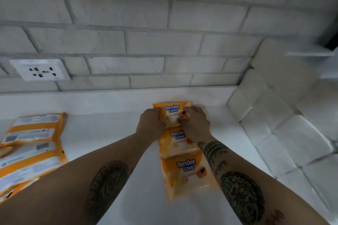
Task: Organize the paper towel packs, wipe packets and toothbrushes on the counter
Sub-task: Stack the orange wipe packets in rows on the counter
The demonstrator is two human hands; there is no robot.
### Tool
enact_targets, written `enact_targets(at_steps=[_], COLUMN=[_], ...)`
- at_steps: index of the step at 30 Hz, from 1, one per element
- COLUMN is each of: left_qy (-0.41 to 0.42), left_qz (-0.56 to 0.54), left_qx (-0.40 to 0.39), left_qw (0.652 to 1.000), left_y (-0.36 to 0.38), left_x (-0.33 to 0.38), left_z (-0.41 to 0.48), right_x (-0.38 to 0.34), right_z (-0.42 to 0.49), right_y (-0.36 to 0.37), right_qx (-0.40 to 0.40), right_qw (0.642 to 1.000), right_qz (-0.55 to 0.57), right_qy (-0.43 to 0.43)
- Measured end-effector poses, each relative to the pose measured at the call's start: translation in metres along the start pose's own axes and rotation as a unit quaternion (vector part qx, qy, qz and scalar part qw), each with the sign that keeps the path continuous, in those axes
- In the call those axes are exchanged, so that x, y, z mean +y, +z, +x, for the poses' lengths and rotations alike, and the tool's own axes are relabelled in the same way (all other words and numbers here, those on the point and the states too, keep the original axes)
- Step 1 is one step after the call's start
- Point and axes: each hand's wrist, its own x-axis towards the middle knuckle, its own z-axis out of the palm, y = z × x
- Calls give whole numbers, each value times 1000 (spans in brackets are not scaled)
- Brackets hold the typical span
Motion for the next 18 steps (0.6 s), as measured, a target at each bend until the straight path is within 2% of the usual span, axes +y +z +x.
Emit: enact_targets(at_steps=[3, 8, 18], left_qy=[-17, 11, 49], left_qz=[11, 71, 89], left_qx=[-19, -36, -84], left_qw=[1000, 997, 991], left_y=[12, 9, 3], left_x=[-9, -8, -9], left_z=[8, 8, 16], right_x=[1, 6, 0], right_z=[1, 1, 11], right_y=[4, 9, 3], right_qx=[-8, 7, -89], right_qw=[999, 990, 982], right_qz=[-43, -128, -163], right_qy=[-4, -56, -42])
